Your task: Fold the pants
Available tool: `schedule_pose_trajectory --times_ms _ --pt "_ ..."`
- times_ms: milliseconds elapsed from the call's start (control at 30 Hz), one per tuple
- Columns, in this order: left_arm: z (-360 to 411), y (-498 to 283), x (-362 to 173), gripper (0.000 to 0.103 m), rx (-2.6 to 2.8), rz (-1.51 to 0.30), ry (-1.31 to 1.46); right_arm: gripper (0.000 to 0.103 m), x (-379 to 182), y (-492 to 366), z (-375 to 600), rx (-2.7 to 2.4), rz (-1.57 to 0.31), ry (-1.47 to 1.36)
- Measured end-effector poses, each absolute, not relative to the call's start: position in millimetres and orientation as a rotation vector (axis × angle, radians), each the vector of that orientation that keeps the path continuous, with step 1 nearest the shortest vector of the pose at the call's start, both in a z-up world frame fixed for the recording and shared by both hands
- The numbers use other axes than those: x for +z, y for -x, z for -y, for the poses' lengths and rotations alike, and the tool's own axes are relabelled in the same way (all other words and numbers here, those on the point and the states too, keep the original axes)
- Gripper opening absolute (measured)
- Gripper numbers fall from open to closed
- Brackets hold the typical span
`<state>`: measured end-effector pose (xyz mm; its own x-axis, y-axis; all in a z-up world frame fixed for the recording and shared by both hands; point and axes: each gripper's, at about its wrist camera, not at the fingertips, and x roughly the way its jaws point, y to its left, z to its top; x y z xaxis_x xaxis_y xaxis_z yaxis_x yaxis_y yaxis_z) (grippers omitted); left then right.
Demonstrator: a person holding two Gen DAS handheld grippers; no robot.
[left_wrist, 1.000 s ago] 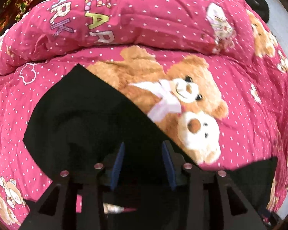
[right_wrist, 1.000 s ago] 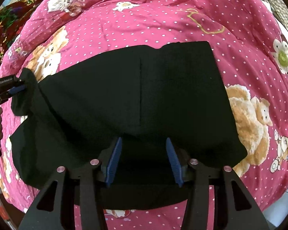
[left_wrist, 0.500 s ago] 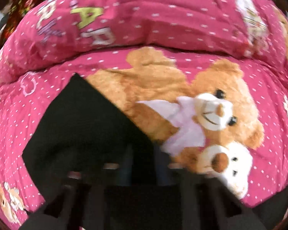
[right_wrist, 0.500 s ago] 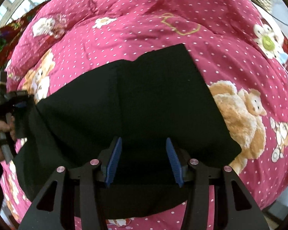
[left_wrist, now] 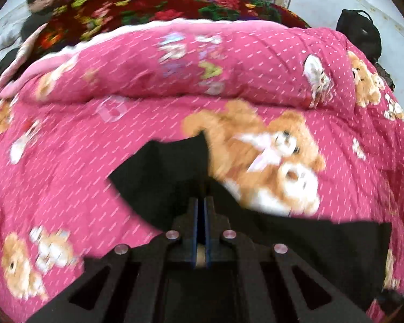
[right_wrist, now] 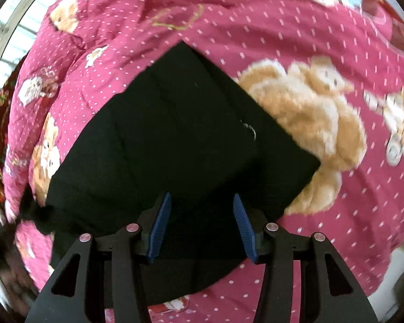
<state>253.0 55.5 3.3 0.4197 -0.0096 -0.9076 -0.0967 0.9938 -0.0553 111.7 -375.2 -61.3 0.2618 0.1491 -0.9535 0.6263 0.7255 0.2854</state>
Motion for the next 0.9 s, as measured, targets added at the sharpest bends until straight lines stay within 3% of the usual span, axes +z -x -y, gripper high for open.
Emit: schedule_pose_trajectory --times_ms 233,367,433,467,500,833,867,900 --pt "-136.5 -205.0 -61.2 0.005 0.158 -1.335 0.403 0.051 -62.2 -106.3 388.5 -0.351 -1.219 -0.865" --pt "-158.2 -185.6 -63.2 0.009 0.166 -1.320 0.533 0.051 -60.4 -108.6 387.4 -0.342 -1.203 -0.880" --pt "-158.7 -188.5 -58.8 0.029 0.125 -1.302 0.528 0.051 -60.0 -110.8 385.7 -0.343 -1.199 -0.879" --pt "-158.5 -192.6 -60.1 0.046 0.101 -1.298 0.524 0.052 -59.5 -110.8 385.6 -0.345 -1.198 -0.877" --pt "-155.9 -197.9 -57.5 0.049 0.090 -1.292 0.517 0.052 -59.7 -111.4 385.0 -0.348 -1.196 -0.879" --pt "-157.6 -260.5 -83.6 0.048 0.123 -1.241 0.440 0.052 -57.2 -111.0 385.7 -0.413 -1.159 -0.875" --pt "-156.2 -265.1 -84.7 0.046 0.132 -1.239 0.437 0.052 -57.9 -111.6 385.9 -0.418 -1.160 -0.879" --pt "-154.3 -268.9 -85.1 0.037 0.138 -1.233 0.432 0.052 -57.9 -111.7 386.2 -0.429 -1.156 -0.880"
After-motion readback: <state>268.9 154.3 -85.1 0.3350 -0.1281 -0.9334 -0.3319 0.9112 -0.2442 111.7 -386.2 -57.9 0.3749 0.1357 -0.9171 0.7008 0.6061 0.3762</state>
